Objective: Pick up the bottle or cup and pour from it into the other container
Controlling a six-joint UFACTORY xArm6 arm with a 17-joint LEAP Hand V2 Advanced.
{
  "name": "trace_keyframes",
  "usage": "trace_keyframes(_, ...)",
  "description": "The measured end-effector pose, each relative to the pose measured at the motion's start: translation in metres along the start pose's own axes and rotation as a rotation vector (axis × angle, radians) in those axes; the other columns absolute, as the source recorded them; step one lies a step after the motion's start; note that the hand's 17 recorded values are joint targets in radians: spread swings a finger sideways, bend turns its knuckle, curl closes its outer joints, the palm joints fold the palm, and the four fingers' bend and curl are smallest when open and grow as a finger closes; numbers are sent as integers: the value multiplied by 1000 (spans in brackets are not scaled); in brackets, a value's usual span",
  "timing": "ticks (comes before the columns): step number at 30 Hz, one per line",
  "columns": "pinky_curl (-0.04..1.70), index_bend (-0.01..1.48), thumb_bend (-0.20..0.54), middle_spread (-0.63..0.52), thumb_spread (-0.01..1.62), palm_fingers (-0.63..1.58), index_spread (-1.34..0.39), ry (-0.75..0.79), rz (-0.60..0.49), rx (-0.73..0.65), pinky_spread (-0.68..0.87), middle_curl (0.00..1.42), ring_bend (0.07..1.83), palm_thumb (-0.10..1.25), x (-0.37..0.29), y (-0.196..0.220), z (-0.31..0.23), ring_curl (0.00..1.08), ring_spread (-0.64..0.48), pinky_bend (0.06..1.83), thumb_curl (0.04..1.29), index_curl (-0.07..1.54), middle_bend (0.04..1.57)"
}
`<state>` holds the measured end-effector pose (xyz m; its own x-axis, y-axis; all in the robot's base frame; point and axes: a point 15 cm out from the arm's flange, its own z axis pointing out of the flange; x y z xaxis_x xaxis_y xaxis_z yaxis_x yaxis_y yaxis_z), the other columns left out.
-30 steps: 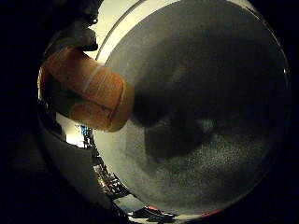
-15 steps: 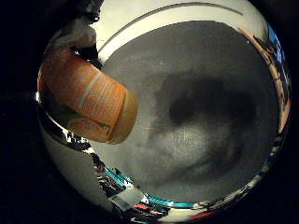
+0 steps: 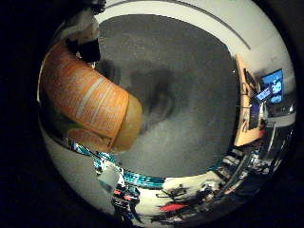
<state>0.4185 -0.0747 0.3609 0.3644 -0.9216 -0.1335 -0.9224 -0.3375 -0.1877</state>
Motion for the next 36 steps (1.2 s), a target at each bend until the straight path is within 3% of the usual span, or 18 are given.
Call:
trace_keyframes(18,1077,1189,-22,-159,231,1066,-205,516,-344,-224,-260,920,1266,1108,-69,-56,8,941,-279,1155,951,881,1315)
trace_keyframes(27,1106,1191,-21,-157,200,1076,-204,766,-476,-292,-271,916,1256,1101,-78,-84,10,957,-284,1128,950,879,1312)
trace_keyframes(36,1122,1194,-20,-158,183,1079,-205,904,-550,-367,-279,918,1252,1097,-80,-96,14,967,-285,1107,943,880,1315)
